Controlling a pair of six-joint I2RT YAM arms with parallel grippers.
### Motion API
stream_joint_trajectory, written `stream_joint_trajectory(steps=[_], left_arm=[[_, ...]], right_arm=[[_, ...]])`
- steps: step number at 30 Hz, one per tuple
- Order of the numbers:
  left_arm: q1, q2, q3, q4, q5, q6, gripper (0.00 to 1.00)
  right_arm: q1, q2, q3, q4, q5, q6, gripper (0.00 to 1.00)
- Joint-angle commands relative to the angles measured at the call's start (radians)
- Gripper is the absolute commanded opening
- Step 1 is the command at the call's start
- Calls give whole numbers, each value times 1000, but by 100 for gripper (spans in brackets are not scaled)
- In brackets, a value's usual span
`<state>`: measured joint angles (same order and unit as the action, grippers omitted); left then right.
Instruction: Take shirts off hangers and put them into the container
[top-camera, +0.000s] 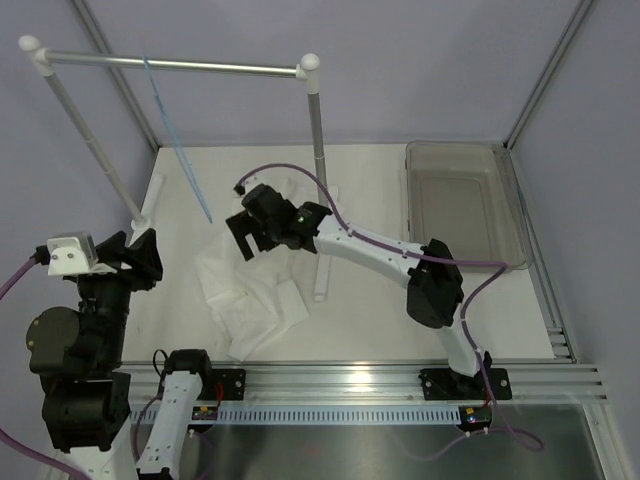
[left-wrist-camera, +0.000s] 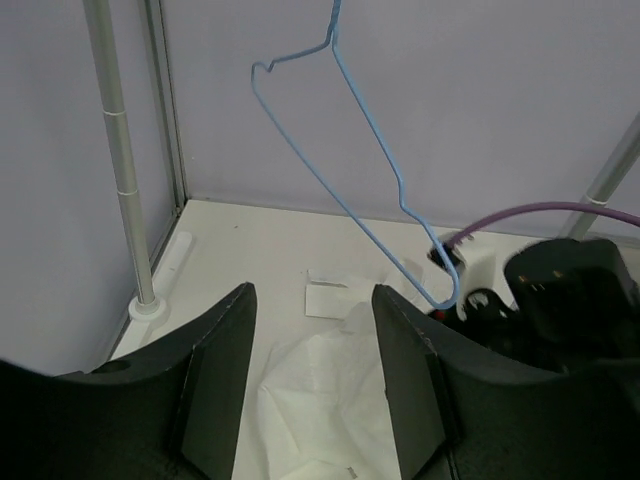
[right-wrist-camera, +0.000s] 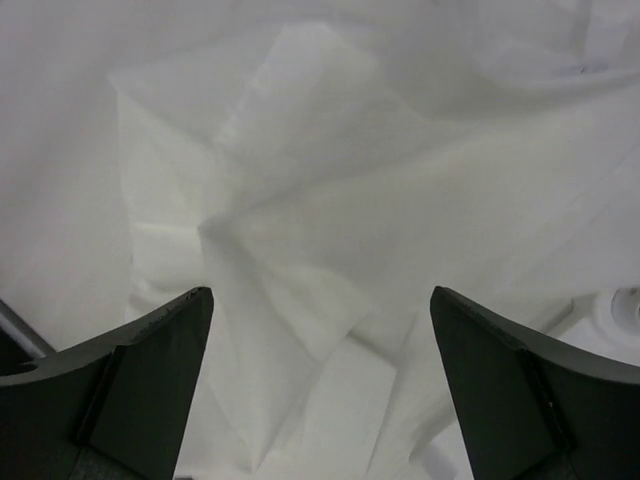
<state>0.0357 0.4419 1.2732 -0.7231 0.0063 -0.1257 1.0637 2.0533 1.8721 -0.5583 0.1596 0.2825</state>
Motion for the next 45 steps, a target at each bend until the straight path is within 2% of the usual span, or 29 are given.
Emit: stream_joint_trajectory(steps=[1,3,5,10,12,21,26,32,45], left_arm=[[1,-52,25,-29,15,-40,54],[1,-87,15,-41,38,-49,54],[1,-101,14,-56,40,-43,54],[3,-120,6,-76,46,-32,54],[1,-120,-8,-72,58,-38,54],[1,-141,-17,-78,77,-43,54],[3,-141,-6,-90,77,-32,54],[1,-147,-11,-95,86,-38,54],[3,-157,-18,-88,96,-38,54]], right_arm=[[-54,140,283,-111,-41,-57,99],[-56,241,381,-161,-46,-84,99],[-56,269,421,-172,-69,-95,100],[-54,219,239,-19,-106,-89,99],[-54,226,226,-5,-109,-83,99],[-54,375,410,-80,-185,-78,95],[-53,372,417,-37,-207,-51,95],[-53,456,495,-65,-190,-63,93],[-53,508,392,-26,-164,-71,89]])
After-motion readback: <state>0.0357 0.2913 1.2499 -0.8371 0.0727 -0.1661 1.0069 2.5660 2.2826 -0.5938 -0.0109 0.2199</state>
